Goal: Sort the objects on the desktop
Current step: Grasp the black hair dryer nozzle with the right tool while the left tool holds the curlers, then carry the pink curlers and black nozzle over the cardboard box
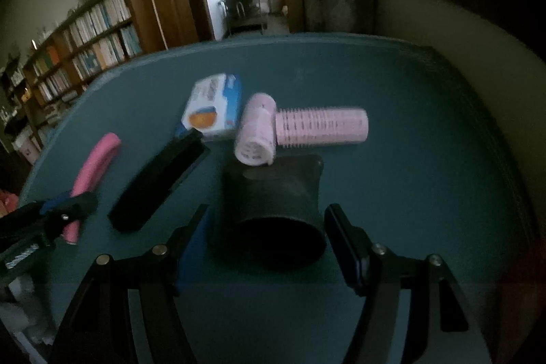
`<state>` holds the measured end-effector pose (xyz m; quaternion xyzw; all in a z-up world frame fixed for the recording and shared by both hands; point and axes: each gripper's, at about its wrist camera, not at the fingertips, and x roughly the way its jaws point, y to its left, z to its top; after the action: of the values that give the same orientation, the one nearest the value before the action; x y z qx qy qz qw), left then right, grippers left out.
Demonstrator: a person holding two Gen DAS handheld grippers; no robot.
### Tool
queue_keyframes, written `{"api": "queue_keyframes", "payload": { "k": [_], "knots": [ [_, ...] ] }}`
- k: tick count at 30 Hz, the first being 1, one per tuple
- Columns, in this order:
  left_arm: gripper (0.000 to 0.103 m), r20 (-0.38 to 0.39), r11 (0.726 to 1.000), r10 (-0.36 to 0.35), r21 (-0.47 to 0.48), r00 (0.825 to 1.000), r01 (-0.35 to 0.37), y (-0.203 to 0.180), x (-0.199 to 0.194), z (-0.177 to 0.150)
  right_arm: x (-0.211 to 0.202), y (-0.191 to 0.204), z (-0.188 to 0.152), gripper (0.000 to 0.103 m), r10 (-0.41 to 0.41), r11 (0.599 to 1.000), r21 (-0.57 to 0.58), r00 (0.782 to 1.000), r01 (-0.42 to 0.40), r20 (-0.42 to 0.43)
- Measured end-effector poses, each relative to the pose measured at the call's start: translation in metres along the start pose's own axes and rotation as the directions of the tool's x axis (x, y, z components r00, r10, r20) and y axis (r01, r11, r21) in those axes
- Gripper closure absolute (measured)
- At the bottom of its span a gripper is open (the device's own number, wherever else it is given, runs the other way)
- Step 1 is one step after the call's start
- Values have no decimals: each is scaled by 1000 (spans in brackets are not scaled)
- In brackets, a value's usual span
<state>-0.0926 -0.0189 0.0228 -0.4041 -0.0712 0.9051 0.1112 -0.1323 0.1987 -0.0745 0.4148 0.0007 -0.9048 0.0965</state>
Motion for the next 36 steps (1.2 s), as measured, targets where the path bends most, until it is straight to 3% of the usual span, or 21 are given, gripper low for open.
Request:
{"api": "queue_keyframes", "payload": {
  "k": [1, 18, 36],
  "knots": [
    [73, -1, 1000, -1, 0, 1000, 1, 0, 1, 0, -3, -1, -1, 50, -1, 1000, -4, 1000, 1, 8],
    [73, 32, 999, -6, 32, 999, 5, -20, -14, -1, -79, -17, -35, 50, 94, 992, 73, 992, -100, 79],
    [73, 38, 984, -111, 145, 993, 104, -102, -58, -28, -154, -52, -75, 50, 125, 981, 129, 977, -148, 173]
  ]
}}
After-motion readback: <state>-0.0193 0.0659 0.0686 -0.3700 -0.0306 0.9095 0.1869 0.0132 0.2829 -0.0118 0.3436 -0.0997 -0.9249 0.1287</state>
